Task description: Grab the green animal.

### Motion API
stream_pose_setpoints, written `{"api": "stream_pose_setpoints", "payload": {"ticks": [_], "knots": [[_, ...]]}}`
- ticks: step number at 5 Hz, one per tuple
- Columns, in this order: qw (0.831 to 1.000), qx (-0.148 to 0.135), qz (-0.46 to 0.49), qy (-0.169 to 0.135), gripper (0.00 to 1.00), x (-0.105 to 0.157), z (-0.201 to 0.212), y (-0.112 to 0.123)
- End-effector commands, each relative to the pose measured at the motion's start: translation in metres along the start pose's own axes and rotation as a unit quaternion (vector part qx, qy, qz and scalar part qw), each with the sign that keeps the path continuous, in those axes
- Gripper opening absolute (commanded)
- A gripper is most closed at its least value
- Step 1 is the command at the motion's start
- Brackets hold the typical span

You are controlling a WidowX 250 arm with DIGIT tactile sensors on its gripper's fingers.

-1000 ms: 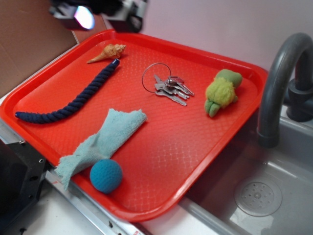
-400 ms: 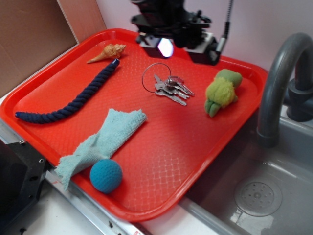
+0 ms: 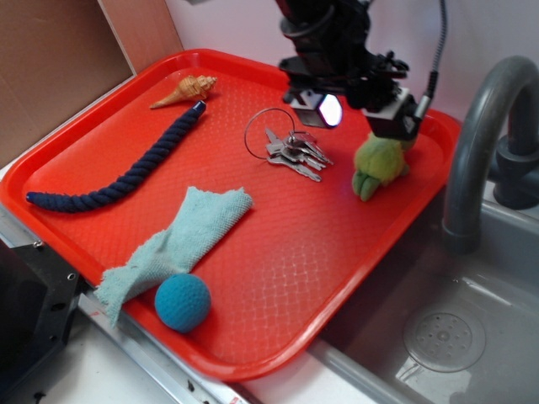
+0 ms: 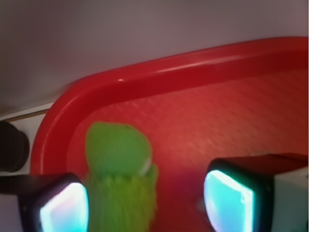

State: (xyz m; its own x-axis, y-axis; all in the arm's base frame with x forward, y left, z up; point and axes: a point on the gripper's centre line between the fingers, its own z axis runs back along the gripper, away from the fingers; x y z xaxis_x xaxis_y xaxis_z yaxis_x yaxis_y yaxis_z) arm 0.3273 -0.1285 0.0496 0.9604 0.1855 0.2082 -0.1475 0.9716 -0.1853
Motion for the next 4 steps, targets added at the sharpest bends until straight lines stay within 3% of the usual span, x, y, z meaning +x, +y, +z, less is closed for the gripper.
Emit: {"api": "stream_pose_setpoints", "payload": {"ticks": [1,2,3,4], "knots": [[0.997,-0.053,-0.052,0.038,1.00,0.014,-0.017,-0.004],[0.995,-0.039,-0.068,0.057,1.00,0.010,-0.029,-0.002],[0.993,-0.048,-0.081,0.068,0.00,0.005,-0.032,-0.002],[0.993,-0.037,-0.087,0.074,0.00,-0.005,-0.034,-0.008]]}}
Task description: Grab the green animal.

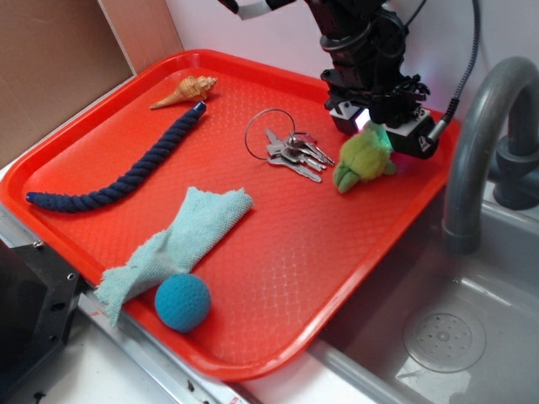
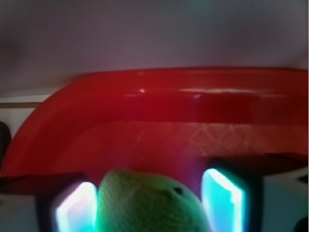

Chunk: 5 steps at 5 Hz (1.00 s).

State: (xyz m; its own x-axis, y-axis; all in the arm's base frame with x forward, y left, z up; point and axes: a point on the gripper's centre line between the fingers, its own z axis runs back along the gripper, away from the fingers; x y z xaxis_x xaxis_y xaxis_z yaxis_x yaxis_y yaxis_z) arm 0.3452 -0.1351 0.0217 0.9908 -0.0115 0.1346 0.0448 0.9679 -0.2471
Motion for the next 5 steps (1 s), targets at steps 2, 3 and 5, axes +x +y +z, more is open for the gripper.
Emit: {"api": "stream_pose_setpoints", "payload": {"ticks": [2,3,5], "knots": [[0.998,0.034,0.043,-0.009,0.00,-0.016,0.023,0.000],[0.988,0.062,0.133,-0.054,0.00,-0.021,0.077,0.006],[0.976,0.036,0.207,-0.057,0.00,-0.061,0.182,-0.008]]}}
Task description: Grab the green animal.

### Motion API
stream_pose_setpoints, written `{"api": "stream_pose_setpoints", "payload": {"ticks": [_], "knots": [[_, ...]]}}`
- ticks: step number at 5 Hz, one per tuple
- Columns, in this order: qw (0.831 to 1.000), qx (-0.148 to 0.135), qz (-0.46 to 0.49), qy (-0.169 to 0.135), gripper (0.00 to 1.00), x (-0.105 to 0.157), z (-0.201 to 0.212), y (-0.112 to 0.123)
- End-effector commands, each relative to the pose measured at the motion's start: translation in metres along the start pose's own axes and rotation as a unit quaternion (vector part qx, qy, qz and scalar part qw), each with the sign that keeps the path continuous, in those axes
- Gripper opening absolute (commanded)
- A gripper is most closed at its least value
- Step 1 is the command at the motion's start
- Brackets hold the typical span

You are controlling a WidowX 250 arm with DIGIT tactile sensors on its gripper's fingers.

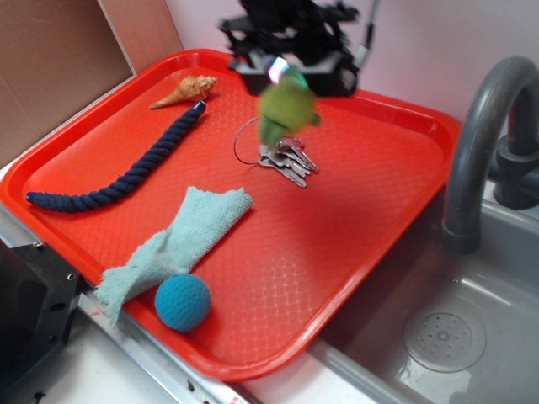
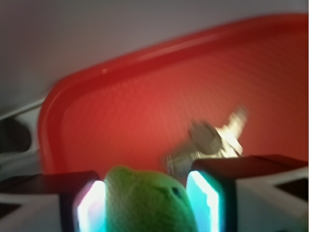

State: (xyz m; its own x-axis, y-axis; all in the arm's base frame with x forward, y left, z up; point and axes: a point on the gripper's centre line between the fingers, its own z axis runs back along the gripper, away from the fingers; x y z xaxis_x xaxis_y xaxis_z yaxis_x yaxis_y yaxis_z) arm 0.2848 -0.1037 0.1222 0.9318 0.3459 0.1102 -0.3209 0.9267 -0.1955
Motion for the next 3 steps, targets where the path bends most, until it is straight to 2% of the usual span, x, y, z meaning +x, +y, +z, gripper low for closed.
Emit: {"api": "stream_pose_setpoints", "payload": {"ticks": [1,2,3], "knots": [[0.995,0.005,0.072,-0.062,0.00,-0.033,0.129,0.025],[0.990,-0.001,0.123,-0.066,0.00,-0.043,0.161,0.042],[0.991,0.036,0.118,-0.057,0.00,-0.036,0.147,0.038]]}}
